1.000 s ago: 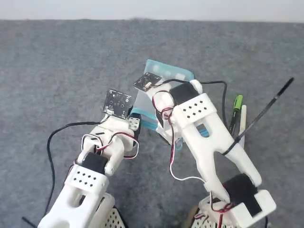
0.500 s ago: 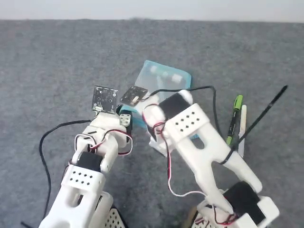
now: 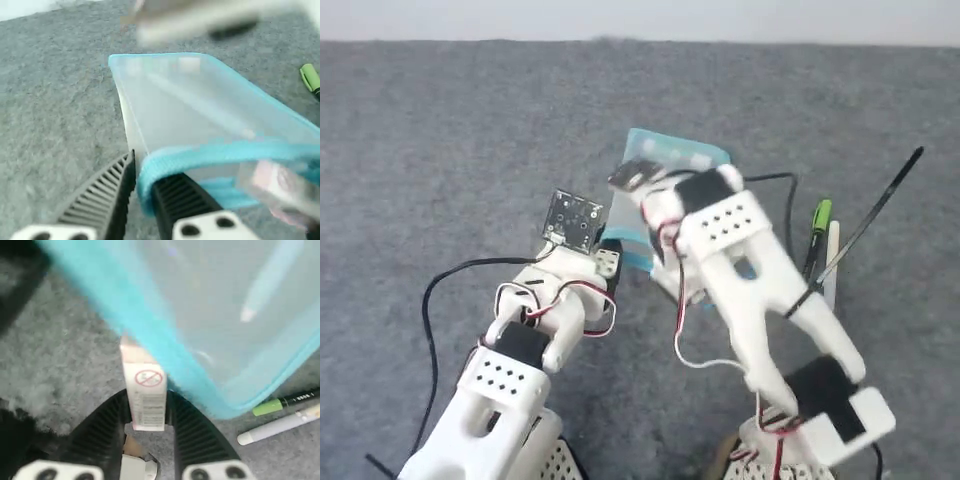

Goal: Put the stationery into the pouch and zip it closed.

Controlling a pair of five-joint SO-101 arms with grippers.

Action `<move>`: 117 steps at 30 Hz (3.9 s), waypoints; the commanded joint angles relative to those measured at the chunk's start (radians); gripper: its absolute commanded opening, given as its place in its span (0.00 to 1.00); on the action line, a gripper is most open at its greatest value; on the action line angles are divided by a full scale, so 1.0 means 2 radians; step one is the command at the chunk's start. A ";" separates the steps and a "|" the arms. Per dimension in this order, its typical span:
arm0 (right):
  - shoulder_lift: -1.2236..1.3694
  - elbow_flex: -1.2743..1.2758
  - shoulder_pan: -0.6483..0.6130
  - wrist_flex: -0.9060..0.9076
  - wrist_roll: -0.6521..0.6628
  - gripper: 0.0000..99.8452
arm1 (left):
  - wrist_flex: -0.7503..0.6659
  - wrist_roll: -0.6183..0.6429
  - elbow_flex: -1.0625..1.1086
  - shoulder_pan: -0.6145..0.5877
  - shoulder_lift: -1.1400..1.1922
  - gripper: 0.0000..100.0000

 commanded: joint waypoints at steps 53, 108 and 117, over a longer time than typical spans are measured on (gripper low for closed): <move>-0.183 0.105 0.096 0.016 0.070 0.13 | -0.020 -0.058 0.008 0.041 -0.001 0.01; -0.171 0.170 0.474 -0.207 0.118 0.01 | -0.018 -0.058 0.014 0.041 -0.001 0.01; 0.090 0.031 0.497 -0.247 0.175 0.01 | -0.018 -0.058 0.021 0.041 -0.002 0.01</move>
